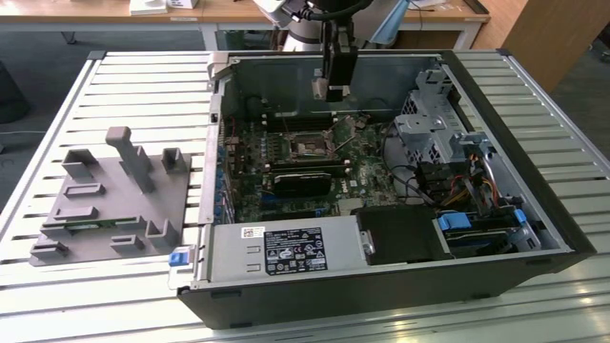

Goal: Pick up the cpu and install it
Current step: 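Place the cpu into insertion slot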

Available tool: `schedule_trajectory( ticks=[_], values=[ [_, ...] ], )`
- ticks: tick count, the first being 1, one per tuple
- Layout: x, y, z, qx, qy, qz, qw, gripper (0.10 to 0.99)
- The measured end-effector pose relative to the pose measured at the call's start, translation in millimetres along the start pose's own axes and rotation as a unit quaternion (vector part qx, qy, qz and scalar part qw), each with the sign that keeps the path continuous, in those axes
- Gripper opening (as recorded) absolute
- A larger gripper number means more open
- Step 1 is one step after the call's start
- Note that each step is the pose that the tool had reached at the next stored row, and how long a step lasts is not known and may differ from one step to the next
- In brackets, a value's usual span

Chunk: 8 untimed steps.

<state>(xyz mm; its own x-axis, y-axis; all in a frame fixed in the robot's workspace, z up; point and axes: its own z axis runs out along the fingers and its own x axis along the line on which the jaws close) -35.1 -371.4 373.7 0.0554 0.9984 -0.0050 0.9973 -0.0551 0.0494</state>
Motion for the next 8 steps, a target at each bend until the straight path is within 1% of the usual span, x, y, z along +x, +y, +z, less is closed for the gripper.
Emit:
schedule_trajectory(
  ticks=[8],
  values=[
    [1.5, -0.3, 5.1, 0.0, 0.0, 0.0, 1.0, 0.541]
  ],
)
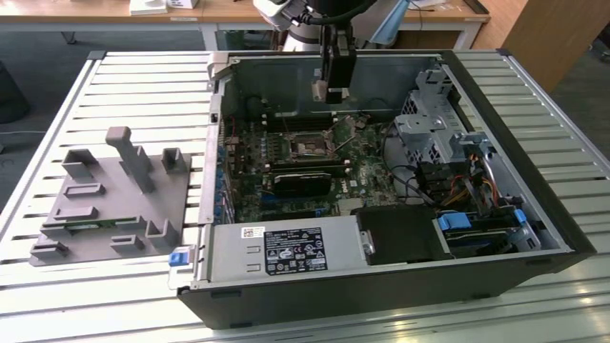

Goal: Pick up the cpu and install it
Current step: 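Place the cpu into insertion slot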

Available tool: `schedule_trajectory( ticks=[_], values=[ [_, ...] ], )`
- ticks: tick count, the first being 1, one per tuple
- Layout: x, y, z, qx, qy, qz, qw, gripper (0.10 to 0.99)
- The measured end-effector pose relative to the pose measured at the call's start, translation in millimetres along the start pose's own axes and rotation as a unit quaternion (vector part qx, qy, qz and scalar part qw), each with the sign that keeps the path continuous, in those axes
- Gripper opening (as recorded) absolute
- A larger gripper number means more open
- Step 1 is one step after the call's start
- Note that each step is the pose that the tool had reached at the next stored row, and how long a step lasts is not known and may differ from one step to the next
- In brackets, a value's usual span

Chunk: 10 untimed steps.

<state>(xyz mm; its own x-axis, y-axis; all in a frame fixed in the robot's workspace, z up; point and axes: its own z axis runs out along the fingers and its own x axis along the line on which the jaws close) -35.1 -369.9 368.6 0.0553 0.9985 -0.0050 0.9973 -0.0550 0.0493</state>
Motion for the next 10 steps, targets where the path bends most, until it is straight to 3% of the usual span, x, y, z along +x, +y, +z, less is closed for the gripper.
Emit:
schedule_trajectory(
  ticks=[5, 10],
  values=[
    [0.1, -0.2, 3.4, -0.0001, 0.0004, -0.007, 1.0, 0.541],
    [0.1, -0.4, 6.2, -0.0003, 0.0024, -0.049, 0.9988, 0.541]
  ],
)
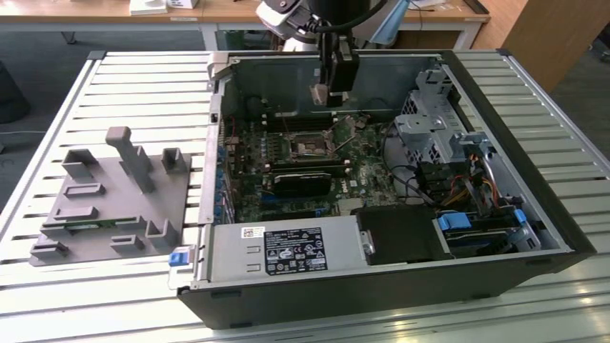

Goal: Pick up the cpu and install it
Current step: 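Place the cpu into insertion slot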

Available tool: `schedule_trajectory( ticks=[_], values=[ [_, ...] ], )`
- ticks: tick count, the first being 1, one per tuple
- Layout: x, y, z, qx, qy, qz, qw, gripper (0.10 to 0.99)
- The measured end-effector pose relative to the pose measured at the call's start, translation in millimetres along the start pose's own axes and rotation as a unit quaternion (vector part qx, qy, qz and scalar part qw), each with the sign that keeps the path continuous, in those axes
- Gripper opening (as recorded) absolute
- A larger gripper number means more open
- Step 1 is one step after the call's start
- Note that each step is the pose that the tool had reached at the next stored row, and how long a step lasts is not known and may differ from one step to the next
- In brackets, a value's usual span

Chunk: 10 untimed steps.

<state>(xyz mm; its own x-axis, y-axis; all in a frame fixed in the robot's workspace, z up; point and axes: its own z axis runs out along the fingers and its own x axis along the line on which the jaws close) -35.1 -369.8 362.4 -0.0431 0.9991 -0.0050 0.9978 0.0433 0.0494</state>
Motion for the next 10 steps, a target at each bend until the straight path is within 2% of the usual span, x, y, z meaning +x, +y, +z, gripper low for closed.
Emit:
schedule_trajectory(
  ticks=[2, 6, 10],
  values=[
    [0.0, 0.0, 0.8, -0.0001, 0.0005, -0.012, 0.9999, 0.541],
    [0.0, -0.1, 2.3, -0.0003, 0.0007, -0.012, 0.9999, 0.541],
    [0.0, -0.5, 7.9, -0.0007, 0.0007, -0.013, 0.9999, 0.541]
  ],
)
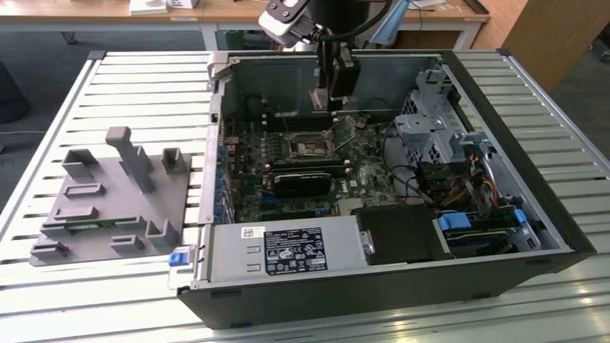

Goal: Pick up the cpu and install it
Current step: 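Place the cpu into insertion slot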

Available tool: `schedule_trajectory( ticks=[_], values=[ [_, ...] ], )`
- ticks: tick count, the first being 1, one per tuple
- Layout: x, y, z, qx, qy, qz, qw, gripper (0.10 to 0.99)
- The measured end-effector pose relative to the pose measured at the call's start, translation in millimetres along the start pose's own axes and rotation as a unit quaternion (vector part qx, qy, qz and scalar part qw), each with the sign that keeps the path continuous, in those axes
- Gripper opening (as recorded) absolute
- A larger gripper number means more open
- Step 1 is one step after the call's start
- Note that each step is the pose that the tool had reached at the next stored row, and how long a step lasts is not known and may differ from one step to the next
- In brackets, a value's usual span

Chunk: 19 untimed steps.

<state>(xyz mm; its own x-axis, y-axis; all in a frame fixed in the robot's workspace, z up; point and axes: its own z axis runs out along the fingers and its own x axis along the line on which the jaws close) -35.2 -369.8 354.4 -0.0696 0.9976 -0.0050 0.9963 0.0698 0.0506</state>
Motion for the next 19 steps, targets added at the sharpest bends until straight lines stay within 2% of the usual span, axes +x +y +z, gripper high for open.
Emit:
schedule_trajectory(
  ticks=[11, 15, 19],
  values=[
    [0.6, -1.0, 18.9, -0.0003, -0.001, -0.007, 1.0, 0.541],
    [5.6, -0.9, 25.7, -0.0006, -0.0015, -0.011, 0.9999, 0.541],
    [9.3, -1.0, 32.2, -0.0005, -0.0021, 0.001, 1.0, 0.541]
  ],
)
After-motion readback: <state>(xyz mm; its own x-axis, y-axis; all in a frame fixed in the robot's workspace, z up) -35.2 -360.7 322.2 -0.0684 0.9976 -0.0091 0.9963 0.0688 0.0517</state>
